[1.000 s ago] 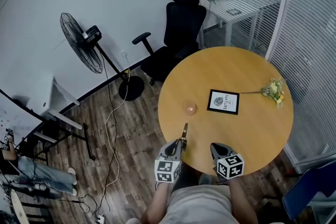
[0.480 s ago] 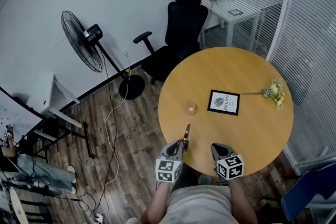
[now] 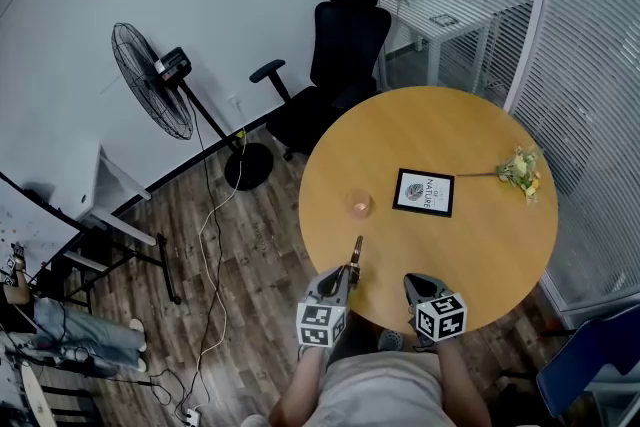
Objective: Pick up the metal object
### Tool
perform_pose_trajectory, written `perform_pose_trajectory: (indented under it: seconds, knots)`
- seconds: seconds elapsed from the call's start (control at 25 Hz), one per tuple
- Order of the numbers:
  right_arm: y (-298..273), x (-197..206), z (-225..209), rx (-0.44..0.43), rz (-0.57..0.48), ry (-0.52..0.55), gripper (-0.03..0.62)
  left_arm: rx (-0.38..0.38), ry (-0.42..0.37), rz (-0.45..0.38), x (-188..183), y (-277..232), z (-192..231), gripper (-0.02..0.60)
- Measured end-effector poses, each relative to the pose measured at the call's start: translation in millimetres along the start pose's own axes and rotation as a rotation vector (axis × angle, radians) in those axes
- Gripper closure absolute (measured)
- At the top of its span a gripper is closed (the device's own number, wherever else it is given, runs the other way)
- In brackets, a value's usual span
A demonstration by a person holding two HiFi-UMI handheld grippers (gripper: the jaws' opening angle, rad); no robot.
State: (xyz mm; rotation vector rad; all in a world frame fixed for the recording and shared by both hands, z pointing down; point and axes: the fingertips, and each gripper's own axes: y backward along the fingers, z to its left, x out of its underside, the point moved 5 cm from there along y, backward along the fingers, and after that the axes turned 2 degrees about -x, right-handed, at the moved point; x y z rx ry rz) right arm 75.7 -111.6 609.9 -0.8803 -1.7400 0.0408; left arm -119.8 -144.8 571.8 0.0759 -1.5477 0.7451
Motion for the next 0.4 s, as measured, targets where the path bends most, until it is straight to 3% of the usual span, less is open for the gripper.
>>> perform_pose_trajectory:
  seconds: [0.4]
  knots:
    - [-1.3,-2.5,7.2,-0.013,0.007,0.008,0.597,0.006,0.001,0.013,0.2,3.3,-1.4,0.571]
